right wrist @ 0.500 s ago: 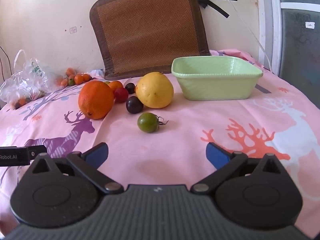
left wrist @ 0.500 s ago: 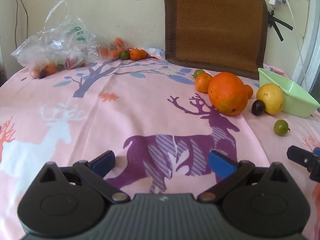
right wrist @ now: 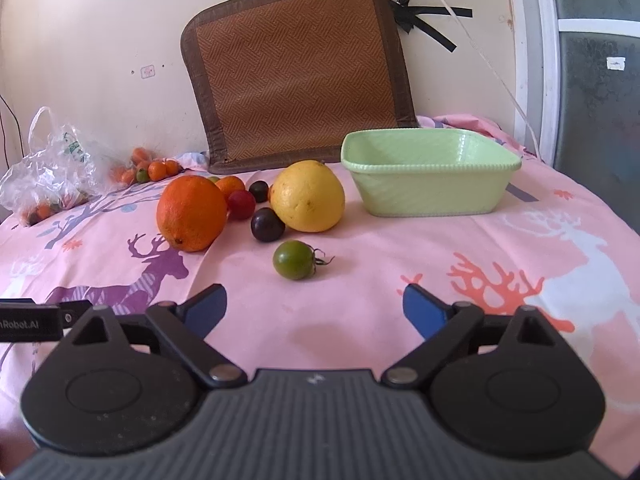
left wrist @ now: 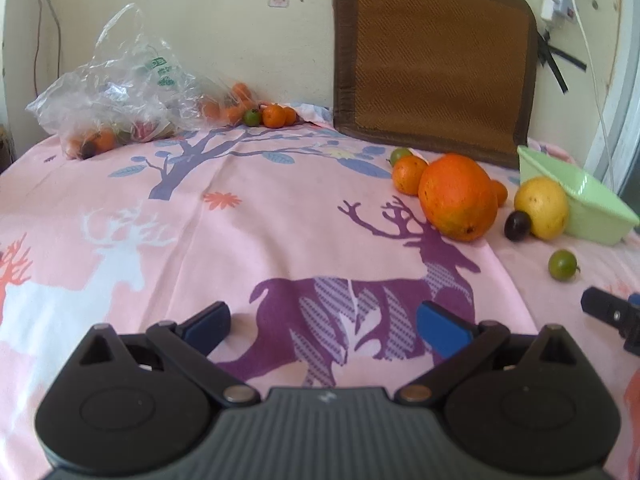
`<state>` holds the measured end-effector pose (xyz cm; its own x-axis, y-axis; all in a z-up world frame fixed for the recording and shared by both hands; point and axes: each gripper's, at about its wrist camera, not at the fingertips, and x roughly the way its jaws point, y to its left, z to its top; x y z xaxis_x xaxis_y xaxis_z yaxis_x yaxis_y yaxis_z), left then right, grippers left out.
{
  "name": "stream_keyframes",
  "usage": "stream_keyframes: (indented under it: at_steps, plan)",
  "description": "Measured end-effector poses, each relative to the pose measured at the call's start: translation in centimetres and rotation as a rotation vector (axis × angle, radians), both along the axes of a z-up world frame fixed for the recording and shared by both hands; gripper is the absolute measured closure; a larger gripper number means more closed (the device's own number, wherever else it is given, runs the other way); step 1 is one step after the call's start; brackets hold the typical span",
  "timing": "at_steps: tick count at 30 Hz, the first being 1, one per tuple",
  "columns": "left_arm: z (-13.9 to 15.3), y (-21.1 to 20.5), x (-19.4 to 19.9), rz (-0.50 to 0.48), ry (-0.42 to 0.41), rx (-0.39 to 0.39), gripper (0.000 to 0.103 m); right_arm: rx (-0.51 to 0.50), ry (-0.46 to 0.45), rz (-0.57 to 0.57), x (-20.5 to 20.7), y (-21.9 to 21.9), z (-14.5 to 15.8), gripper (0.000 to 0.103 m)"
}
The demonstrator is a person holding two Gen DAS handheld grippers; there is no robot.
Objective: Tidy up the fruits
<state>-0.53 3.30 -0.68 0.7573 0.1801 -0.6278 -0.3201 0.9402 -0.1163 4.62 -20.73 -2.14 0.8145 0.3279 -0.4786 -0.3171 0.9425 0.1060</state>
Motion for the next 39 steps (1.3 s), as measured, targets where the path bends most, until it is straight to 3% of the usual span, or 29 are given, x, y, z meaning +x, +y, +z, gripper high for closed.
stream_keyframes:
  at_steps: [6,11,19,24,30,34,36,39]
  plan:
    - [0.5,0.6,-0.2,0.02,-0.042,0.02,0.002,0.001,-0.004,-0.004,0.0,0.0,0.1,0.015]
    - [0.7,0.0,0.3,-0.042,-0.043,0.029,0.015,-0.023,0.026,0.008,0.3,0.0,-0.1,0.026]
    - [1.9,-0.8,1.2,-0.123,-0.08,0.045,0.015,-0.055,0.002,0.053,0.9,0.5,0.1,0.04]
    - [3.4,-0.5,3.5,-0.211,-0.083,-0.021,0.015,-0.067,-0.035,0.13,1.8,1.3,0.8,0.044]
    - [4.8,2.2,7.6,-0.297,-0.083,-0.24,0.015,-0.143,-0.105,0.37,3.7,4.8,1.5,0.043]
    - [4.2,3.3,10.6,-0.311,-0.052,-0.346,0.015,-0.172,-0.124,0.446,5.7,7.3,1.4,0.043]
    - [3.6,3.3,11.6,-0.327,-0.037,-0.378,0.015,-0.168,-0.092,0.464,6.9,8.1,1.0,0.042]
    - [2.7,2.9,12.9,-0.341,-0.006,-0.379,0.017,-0.148,-0.081,0.479,7.6,9.3,0.9,0.034]
